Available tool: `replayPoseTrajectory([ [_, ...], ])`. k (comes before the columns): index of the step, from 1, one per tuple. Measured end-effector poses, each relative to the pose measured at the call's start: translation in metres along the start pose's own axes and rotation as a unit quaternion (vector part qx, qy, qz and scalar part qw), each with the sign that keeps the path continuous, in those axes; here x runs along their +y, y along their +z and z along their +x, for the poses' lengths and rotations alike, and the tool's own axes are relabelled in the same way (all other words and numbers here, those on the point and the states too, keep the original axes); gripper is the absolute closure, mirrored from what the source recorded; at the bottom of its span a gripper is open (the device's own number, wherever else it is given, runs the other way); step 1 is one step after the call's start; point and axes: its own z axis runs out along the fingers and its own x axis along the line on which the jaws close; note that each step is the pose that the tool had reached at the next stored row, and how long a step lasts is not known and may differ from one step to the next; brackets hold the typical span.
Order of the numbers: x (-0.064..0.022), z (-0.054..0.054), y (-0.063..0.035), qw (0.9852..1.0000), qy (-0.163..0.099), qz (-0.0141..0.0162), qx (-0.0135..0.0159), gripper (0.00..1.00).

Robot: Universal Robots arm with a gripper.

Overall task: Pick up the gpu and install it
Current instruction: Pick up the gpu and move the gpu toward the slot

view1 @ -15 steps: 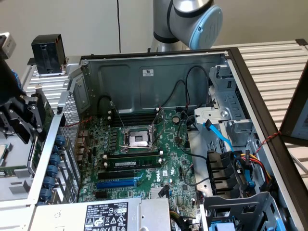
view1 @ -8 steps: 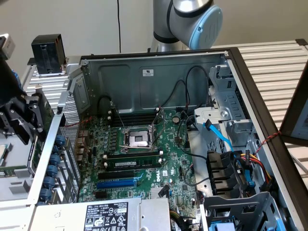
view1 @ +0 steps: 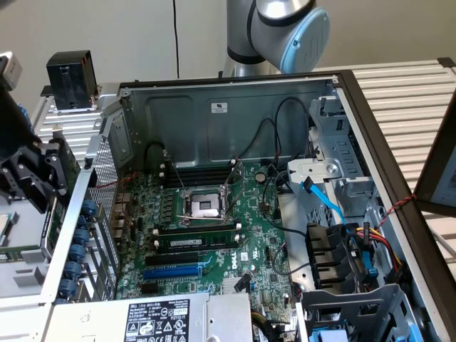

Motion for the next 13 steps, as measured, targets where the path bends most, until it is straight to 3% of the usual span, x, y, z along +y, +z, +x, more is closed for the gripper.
replayPoseTrajectory([
  [2, -0.0002, 0.0003, 0.0015, 1.0, 0.008, -0.0048, -0.0013, 0.49],
  [3, -0.0003, 0.0005, 0.0024, 0.9999, 0.011, -0.0053, -0.0018, 0.49],
  [8, -0.0023, 0.0019, 0.0046, 0.9998, 0.017, -0.006, -0.0026, 0.49],
  [13, -0.004, 0.0028, 0.0098, 0.9997, 0.025, -0.0047, -0.0042, 0.49],
])
